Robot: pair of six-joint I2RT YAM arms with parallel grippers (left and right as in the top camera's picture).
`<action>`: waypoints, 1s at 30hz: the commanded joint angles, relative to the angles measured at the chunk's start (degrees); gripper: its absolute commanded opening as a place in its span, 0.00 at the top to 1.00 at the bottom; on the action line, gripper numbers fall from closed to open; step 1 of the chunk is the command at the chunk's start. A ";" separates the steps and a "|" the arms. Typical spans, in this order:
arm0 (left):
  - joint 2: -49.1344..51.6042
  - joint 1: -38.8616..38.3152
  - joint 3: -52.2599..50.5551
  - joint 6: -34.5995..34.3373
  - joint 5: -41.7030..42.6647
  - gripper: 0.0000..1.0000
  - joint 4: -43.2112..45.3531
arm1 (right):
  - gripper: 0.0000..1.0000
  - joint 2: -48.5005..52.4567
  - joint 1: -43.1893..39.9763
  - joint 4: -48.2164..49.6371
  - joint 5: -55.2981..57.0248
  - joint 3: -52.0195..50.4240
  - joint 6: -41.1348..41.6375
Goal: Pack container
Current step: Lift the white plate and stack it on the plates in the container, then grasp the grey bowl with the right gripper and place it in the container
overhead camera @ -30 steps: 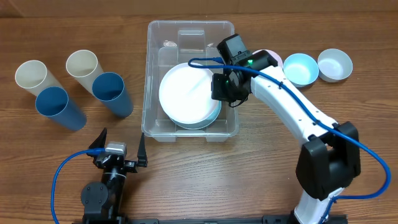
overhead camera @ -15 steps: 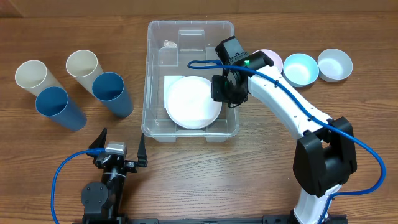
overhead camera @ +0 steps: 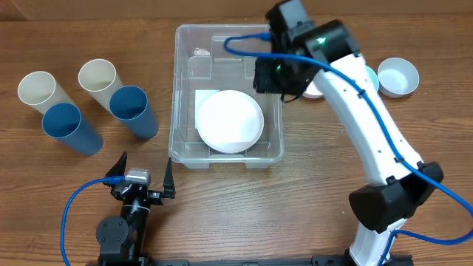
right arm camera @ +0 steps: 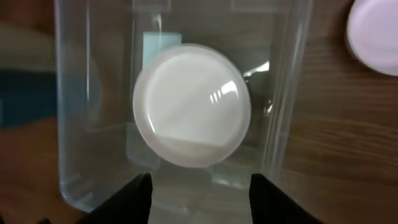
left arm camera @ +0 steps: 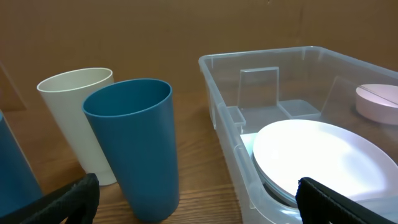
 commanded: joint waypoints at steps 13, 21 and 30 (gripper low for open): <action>-0.39 0.61 -0.20 0.70 -0.15 0.00 -0.11 | 0.20 11.28 -43.56 5.88 8.46 2.97 9.03; -0.39 0.61 -0.20 0.70 -0.15 0.00 -0.11 | 0.20 23.39 -49.31 10.56 8.44 2.97 10.01; -0.39 0.61 -0.20 0.72 -0.17 0.00 -0.11 | 0.42 25.22 -49.44 19.28 10.12 -7.23 10.01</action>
